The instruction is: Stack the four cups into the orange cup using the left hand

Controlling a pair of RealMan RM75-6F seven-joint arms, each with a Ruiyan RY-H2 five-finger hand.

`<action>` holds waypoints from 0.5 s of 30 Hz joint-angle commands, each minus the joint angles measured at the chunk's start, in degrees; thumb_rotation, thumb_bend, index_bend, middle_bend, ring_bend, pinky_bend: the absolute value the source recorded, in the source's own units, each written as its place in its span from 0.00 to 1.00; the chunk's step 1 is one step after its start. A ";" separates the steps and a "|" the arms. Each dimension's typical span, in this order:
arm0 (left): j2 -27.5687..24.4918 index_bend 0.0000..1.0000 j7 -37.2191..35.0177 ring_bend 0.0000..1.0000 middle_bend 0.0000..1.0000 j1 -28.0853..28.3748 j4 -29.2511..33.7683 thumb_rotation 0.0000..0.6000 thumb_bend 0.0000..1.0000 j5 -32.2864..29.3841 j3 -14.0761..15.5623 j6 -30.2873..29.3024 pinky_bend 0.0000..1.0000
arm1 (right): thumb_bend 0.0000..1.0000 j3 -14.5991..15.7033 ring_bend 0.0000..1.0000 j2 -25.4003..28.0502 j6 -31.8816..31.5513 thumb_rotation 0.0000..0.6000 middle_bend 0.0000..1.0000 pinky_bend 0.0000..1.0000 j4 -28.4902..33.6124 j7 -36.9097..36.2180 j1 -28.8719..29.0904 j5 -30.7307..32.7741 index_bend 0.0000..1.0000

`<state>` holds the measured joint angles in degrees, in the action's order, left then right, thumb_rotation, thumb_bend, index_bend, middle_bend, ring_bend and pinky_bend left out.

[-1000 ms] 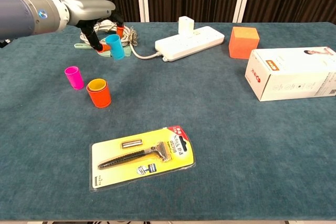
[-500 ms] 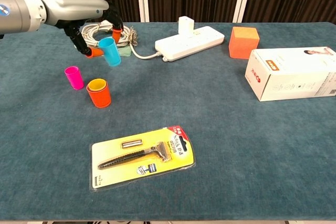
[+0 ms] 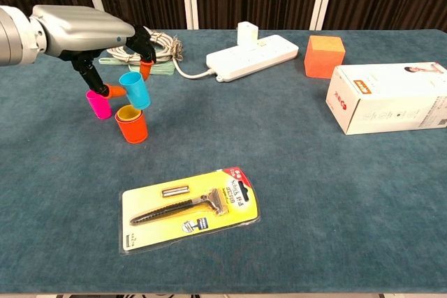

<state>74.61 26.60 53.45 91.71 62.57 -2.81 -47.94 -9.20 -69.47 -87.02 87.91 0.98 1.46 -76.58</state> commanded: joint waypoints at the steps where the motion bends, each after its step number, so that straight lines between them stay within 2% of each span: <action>1: -0.04 0.45 -0.42 0.00 0.20 -0.27 -0.16 1.00 0.36 0.11 0.10 0.03 0.00 | 0.34 -0.11 0.09 0.03 -0.12 1.00 0.04 0.04 0.08 0.01 -0.04 0.08 0.09; 15: 0.02 0.45 -0.89 0.00 0.20 -1.19 -0.86 1.00 0.36 0.72 1.11 0.41 0.00 | 0.34 -0.06 0.09 0.12 -0.24 1.00 0.04 0.04 0.28 -0.15 -0.18 0.04 0.09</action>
<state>74.61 25.70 52.28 90.86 63.28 -1.72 -47.54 -9.27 -69.36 -87.26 88.20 0.83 1.28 -76.55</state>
